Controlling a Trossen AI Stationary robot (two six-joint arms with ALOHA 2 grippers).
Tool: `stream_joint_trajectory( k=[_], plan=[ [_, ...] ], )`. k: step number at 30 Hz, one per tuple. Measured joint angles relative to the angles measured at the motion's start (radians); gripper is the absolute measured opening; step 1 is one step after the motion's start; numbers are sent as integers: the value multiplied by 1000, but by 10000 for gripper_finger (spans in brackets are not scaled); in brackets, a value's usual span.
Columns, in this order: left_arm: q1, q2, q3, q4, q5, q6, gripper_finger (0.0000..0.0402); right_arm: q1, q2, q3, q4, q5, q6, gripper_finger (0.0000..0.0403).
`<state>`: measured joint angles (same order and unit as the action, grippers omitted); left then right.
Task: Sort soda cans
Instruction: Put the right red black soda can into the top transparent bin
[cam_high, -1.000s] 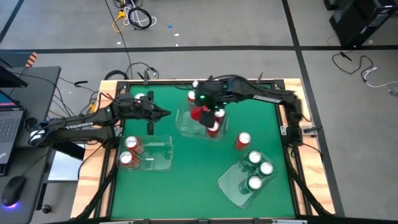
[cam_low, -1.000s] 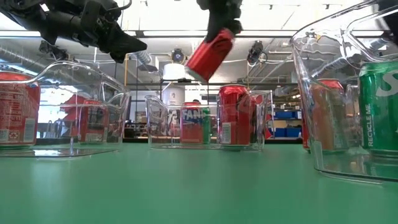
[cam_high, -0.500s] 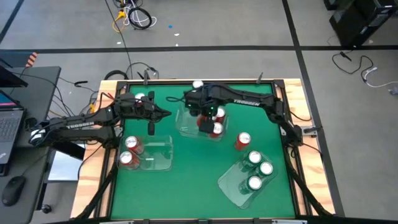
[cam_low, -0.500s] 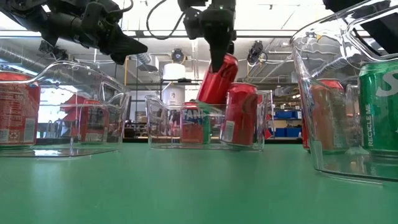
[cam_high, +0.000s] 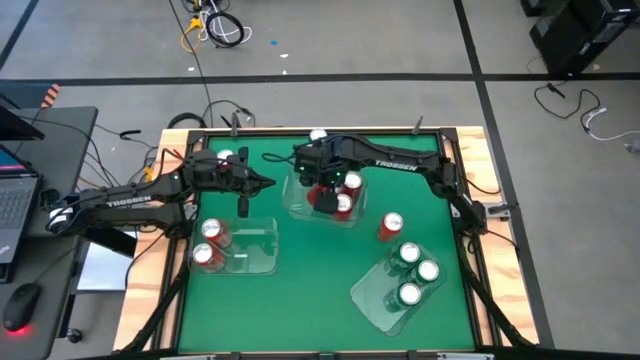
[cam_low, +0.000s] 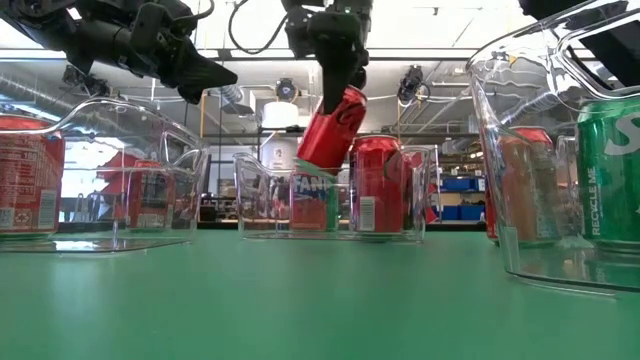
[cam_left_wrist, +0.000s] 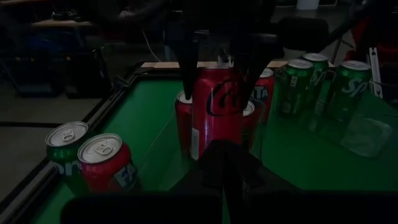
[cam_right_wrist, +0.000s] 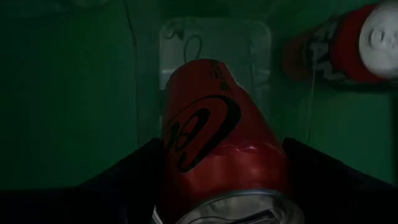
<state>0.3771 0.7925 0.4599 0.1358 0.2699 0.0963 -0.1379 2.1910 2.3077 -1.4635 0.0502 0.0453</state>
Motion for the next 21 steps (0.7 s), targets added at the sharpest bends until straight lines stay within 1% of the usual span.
stream_joint_trajectory(
  k=[6, 14, 21],
  plan=[
    [0, 0, 0, 0, 0, 0, 2, 0, 0, -18, 39, -30, -15, 282],
    [0, 0, 0, 0, 0, 0, 2, 0, 1, -124, 85, -53, -31, 282],
    [0, 0, 0, 0, -6, 0, 2, 0, 1, -168, 97, -71, -47, 282]
  ],
)
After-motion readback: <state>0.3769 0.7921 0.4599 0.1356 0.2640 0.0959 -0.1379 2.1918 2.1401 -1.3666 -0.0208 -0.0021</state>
